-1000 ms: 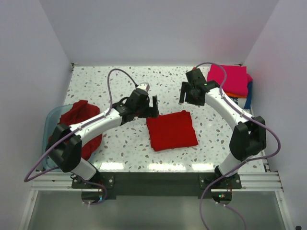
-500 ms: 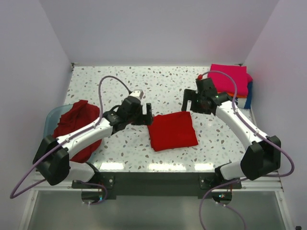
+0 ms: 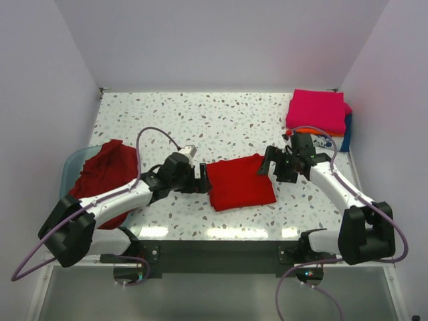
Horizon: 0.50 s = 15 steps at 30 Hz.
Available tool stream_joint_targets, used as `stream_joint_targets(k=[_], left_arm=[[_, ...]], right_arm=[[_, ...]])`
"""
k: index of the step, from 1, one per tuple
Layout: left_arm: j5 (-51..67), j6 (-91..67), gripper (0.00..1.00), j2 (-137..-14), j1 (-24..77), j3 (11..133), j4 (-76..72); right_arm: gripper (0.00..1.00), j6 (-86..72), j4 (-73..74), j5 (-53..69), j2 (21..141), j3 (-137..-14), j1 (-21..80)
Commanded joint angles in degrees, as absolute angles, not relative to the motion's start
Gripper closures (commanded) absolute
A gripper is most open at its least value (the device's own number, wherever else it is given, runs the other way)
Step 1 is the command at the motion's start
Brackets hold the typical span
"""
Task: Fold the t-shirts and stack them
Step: Neatly place the folded tshirt to the corner
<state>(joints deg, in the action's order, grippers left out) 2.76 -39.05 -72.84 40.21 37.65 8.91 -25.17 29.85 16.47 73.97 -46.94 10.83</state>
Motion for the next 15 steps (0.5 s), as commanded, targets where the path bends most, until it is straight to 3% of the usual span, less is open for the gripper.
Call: stream_joint_targets(k=[1,7,15], left_arm=[[5.6,-41.0,0.04,-71.3,40.7,37.0,3.7],[5.4,-41.8,0.04,-71.2,40.8,37.7,4.3],[5.5,-43.5,0.03,-72.9,41.0,38.1,3.5]], right_arm=[[0.01,-23.4,24.0,25.6,72.1,-43.9,8.6],[0.01,-22.8,20.8,32.6,73.6,-39.5,3.1],[0.01,-21.5,19.1,33.3,76.6,-36.7,0.3]])
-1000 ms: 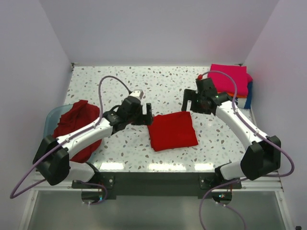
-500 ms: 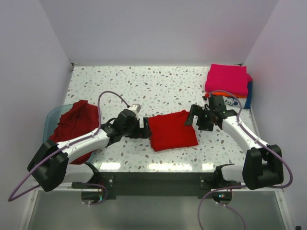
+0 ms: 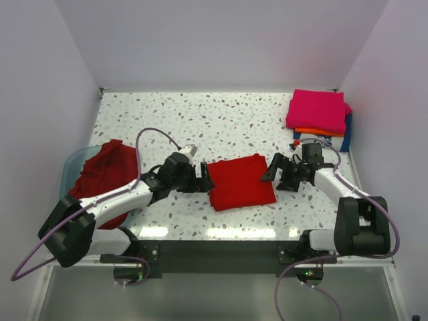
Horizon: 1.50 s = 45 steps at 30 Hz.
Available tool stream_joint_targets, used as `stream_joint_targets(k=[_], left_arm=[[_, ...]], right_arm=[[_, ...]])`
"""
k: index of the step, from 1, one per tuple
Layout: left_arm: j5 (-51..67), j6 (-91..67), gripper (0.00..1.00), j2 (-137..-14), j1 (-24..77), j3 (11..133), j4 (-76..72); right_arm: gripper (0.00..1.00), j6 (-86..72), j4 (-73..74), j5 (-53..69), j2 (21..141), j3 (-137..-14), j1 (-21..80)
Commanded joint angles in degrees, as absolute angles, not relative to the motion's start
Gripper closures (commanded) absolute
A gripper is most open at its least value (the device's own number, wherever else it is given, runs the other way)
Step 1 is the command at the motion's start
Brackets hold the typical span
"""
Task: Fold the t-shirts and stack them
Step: Neatly place the folded tshirt to the corner
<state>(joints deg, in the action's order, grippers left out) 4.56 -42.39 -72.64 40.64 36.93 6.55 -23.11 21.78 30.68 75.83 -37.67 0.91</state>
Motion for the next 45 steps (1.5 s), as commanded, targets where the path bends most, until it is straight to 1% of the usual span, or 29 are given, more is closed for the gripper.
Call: stream_joint_targets(k=[1,4,7,11,16,19,25,28,29,31,32,34,35,37,39,41,45], left_arm=[[5.2,-43.6,0.03,-73.7,41.0,38.2,3.6],[4.7,-43.9,0.04,-75.8,41.1,38.4,3.3],[4.5,-43.9,0.07,-77.9,41.4,38.5,2.5],[4.0,-44.0,0.15,-80.2,41.6,38.9,1.4],[3.7,-44.2,0.19,-82.6,41.7,39.2,0.9],[3.8,-44.9,0.22,-83.5,41.8,39.2,-2.2],[4.2,-45.6,0.33,-87.2,42.6,39.7,-4.3],[4.0,-45.9,0.4,-88.9,43.4,40.4,-5.0],[3.8,-46.1,0.45,-89.4,43.7,40.7,-5.1],[3.7,-46.2,0.51,-90.7,44.2,41.3,-5.3],[3.5,-46.4,0.57,-91.1,44.6,41.5,-5.5],[3.3,-46.5,0.63,-92.3,44.8,41.9,-5.6],[3.3,-46.5,0.69,-92.7,44.9,42.2,-5.8],[3.1,-46.7,0.75,-93.9,45.3,42.7,-5.7],[2.9,-46.7,0.83,-94.5,45.7,43.4,-5.7],[2.8,-46.8,0.87,-95.5,46.0,44.3,-5.7],[2.8,-46.8,0.9,-97.0,46.6,45.8,-5.4]], right_arm=[[0.01,-21.5,18.3,33.5,77.7,-36.6,0.1],[0.01,-21.0,17.5,34.4,79.6,-36.2,-1.0],[0.02,-21.0,16.1,35.6,81.7,-35.6,-2.2],[0.02,-22.4,13.5,36.7,83.0,-33.8,-2.3],[0.02,-22.6,12.5,36.3,83.4,-32.6,-2.3],[0.02,-23.0,11.6,36.6,83.3,-31.6,-2.3],[0.02,-25.1,8.3,37.1,83.1,-29.2,-1.6],[0.02,-26.0,7.3,35.2,82.8,-28.5,1.0],[0.02,-26.5,7.1,34.6,83.1,-28.3,2.6],[0.02,-27.3,6.2,33.1,83.1,-28.0,4.2],[0.02,-28.2,5.8,32.5,83.2,-27.8,6.0],[0.02,-29.3,4.5,30.9,83.7,-27.4,8.1],[0.02,-30.5,3.8,30.7,83.7,-27.2,9.9],[0.02,-31.7,1.9,29.5,84.4,-26.8,11.6],[0.02,-33.7,0.3,29.1,85.1,-26.3,13.5],[0.02,-35.4,-2.0,28.0,85.8,-26.2,15.9],[0.03,-37.3,-3.2,25.1,87.6,-27.8,20.0]])
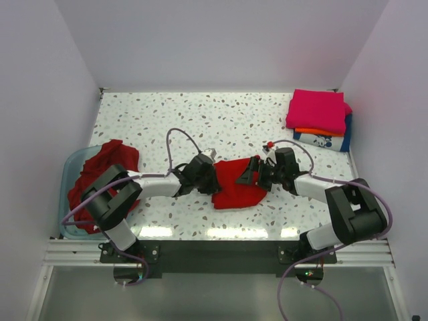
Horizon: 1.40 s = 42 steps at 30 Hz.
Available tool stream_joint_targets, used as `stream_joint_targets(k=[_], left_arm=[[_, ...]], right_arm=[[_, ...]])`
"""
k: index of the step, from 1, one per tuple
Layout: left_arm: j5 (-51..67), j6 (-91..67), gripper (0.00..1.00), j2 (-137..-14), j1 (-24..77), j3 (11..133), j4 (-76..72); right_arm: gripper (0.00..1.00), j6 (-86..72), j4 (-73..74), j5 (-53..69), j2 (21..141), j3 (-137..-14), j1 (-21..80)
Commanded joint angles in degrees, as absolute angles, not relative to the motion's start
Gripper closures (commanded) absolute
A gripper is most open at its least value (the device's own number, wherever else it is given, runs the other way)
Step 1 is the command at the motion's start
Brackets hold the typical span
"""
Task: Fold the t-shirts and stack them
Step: Neatly place the folded tshirt to the corner
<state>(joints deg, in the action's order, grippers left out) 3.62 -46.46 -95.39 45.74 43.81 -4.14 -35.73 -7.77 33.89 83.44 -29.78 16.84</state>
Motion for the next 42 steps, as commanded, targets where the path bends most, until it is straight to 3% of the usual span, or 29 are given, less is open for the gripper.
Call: stream_joint_targets(k=[1,3,4,9,10,13,15,19,23,28,42], left_arm=[[2.8,-46.7,0.9,-97.3,46.6,46.0,-5.4],[2.9,-46.5,0.9,-97.4,46.7,45.9,-5.3],[2.7,-46.4,0.9,-97.3,46.8,46.0,-5.2],[1.4,-45.5,0.9,-96.5,46.8,46.1,-3.5],[1.4,-45.4,0.9,-95.9,46.8,46.1,-3.4],[1.6,-45.0,0.82,-94.1,46.7,46.1,-2.6],[1.1,-44.6,0.76,-92.6,46.8,46.7,-1.2],[0.1,-42.2,0.34,-89.7,46.6,49.0,5.8],[-2.5,-40.3,0.17,-85.9,46.1,49.8,11.1],[-3.0,-39.6,0.12,-80.6,45.4,49.0,14.3],[-1.9,-38.3,0.11,-74.5,42.6,40.9,13.1]], right_arm=[[0.06,-37.7,-3.4,24.6,88.1,-27.9,20.6],[0.14,-38.5,-3.2,23.0,88.2,-28.4,21.3],[0.27,-38.6,-2.6,22.5,88.1,-28.6,21.4],[0.58,-37.3,3.7,18.0,86.4,-31.5,21.5],[0.78,-36.9,4.6,16.9,86.3,-32.2,21.4],[1.0,-35.5,8.3,15.0,86.2,-34.9,21.4],[1.0,-33.9,11.3,14.1,86.2,-37.4,21.4],[1.0,-30.9,18.1,10.6,85.0,-43.5,21.4],[1.0,-26.8,24.8,6.3,84.5,-54.0,21.0],[1.0,-23.7,31.3,5.5,86.9,-65.2,19.4],[1.0,-13.5,38.5,4.0,105.5,-96.8,11.5]])
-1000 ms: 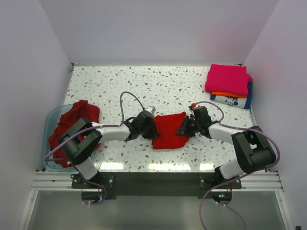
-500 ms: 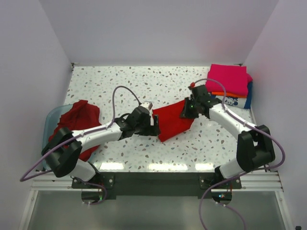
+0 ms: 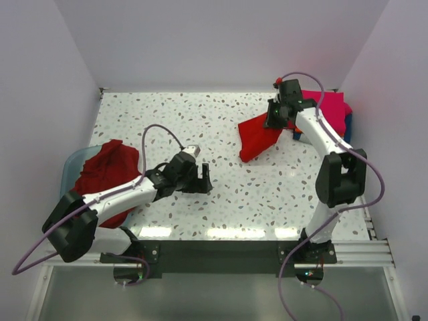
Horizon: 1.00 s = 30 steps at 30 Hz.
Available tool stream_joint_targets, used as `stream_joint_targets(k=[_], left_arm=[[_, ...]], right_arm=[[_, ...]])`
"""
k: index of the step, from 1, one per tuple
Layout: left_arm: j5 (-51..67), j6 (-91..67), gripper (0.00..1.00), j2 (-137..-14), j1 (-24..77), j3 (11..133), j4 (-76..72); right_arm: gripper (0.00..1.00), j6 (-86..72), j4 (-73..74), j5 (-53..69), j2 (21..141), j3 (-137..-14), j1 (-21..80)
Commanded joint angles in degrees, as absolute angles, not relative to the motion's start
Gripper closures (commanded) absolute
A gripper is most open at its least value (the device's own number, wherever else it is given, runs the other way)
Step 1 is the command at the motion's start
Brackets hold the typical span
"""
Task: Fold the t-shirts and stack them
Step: Neatly place the folded tshirt to the corner
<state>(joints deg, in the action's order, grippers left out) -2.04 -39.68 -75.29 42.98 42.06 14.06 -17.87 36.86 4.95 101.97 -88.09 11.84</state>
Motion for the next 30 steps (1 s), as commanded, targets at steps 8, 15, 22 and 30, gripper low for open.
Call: stream_joint_targets(k=[8,15,22,30], left_arm=[[-1.1,-38.7,0.11,-77.4,41.9,39.6,11.8],[-0.7,-39.2,0.11,-76.8,41.9,39.5,12.7],[-0.5,-41.0,0.11,-74.6,42.0,37.0,13.1],[-0.5,-41.7,0.11,-74.9,41.9,35.9,13.3]], right_arm=[[1.0,-8.9,44.6,0.4,120.0,-124.8,9.8],[1.0,-8.4,47.6,-0.1,127.9,-141.3,4.1],[1.0,-10.7,45.9,5.2,128.9,-144.7,-5.3],[1.0,-8.7,46.4,5.3,131.0,-143.7,-9.3]])
